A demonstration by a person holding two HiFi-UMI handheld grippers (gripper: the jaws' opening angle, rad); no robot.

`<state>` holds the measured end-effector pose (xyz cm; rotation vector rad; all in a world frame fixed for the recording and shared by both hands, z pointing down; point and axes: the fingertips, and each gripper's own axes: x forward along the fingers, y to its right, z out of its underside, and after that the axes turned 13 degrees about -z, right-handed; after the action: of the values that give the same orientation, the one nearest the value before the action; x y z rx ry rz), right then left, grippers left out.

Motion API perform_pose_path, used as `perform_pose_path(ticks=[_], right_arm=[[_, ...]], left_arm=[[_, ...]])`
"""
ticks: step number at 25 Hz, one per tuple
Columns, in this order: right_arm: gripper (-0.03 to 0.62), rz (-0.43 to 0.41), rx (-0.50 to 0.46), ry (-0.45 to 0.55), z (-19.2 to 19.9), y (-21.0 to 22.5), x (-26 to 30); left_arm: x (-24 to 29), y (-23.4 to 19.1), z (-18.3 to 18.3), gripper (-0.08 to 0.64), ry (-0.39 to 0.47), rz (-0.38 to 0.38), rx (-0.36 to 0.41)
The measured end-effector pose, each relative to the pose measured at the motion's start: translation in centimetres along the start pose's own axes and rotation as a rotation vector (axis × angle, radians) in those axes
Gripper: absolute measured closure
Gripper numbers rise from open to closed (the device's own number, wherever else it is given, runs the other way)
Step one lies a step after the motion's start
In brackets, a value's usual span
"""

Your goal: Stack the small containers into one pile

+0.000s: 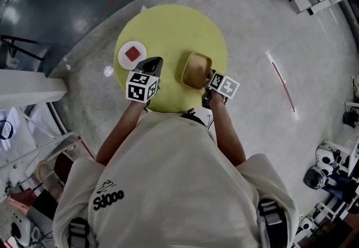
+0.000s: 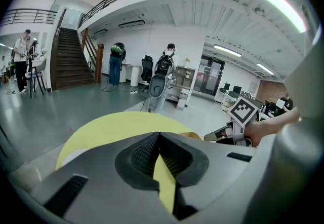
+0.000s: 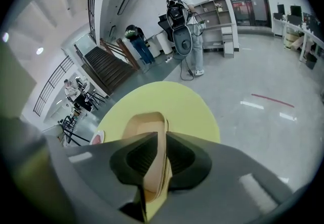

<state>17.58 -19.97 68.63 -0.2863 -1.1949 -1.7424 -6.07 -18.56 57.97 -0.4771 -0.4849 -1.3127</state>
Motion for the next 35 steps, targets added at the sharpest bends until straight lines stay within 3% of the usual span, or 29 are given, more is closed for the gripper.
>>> perform_pose_path(ticks=[4, 9, 14, 20, 25, 30, 35], right_arm=[[0.58, 0.019, -0.039, -0.009, -0.3, 0.6, -0.2], [0.581, 0.016, -0.063, -0.062, 0.7, 1.2, 0.5], [0.581, 0.078, -0.131, -0.068, 1.2, 1.8, 0.7], [0.581, 0.128, -0.088, 0.055, 1.1, 0.3, -1.9], [0.581, 0.145, -0.128, 0.193, 1.1, -3.6, -6.7], [0.581, 0.176, -0.336, 0.322, -0.5, -7.4, -13.0], [0.581, 0.143, -0.551, 0.419, -3.7, -12.3, -18.5]], left_arm=[[-0.4, 0.2, 0.2, 0.554, -0.001, 0.0, 0.001], [-1.3, -0.7, 0.8, 0.554, -0.003, -0.013, -0.006], [-2.7, -2.6, 1.0, 0.554, 0.018, -0.032, -0.03], [-4.8, -6.1, 0.8, 0.554, 0.057, -0.023, -0.005], [-6.5, -8.7, -0.3, 0.554, 0.109, 0.013, 0.052], [-7.5, -7.8, -2.9, 0.554, 0.17, 0.071, 0.115], [-10.0, -5.5, -7.3, 0.554, 0.278, 0.121, 0.178]])
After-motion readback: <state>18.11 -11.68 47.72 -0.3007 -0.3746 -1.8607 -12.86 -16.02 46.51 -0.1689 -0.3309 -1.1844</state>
